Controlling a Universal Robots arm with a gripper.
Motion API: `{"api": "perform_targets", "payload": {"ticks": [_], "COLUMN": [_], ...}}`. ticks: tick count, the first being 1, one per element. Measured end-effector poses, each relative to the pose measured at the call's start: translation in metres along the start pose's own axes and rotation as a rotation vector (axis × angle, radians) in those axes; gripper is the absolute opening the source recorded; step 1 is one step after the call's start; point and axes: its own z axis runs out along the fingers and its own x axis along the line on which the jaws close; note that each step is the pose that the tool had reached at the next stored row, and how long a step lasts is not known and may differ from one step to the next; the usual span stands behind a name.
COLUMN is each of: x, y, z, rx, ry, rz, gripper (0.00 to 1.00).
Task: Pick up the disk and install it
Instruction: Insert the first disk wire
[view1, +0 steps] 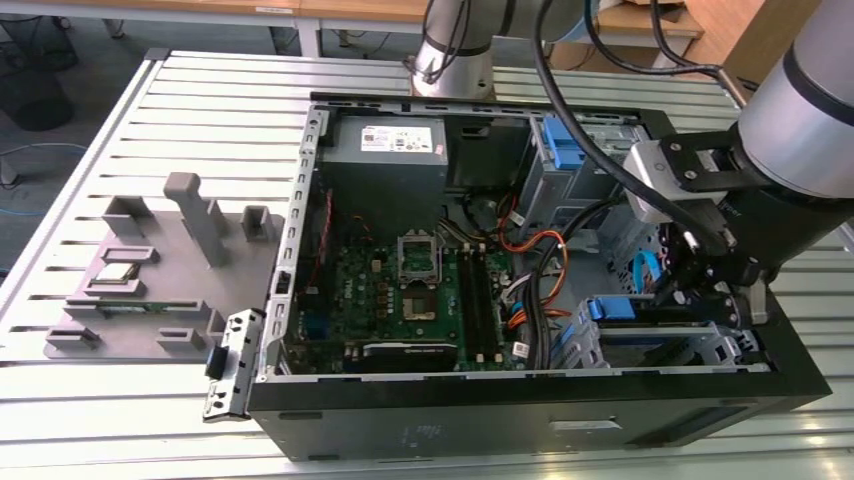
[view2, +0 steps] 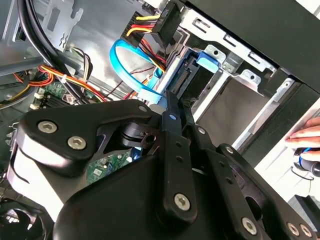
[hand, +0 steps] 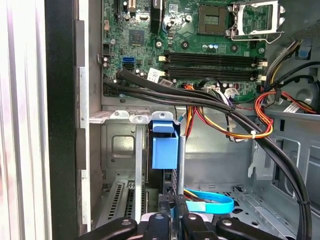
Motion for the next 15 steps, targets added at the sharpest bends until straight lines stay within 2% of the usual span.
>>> {"api": "perform_targets", "payload": {"ticks": [15], "x": [0.0000], "y": [0.0029], "z": [0.0022], "rx": [0.0111], "ry": [-0.0015], "rz": [-0.002], "gripper": [0.16]}}
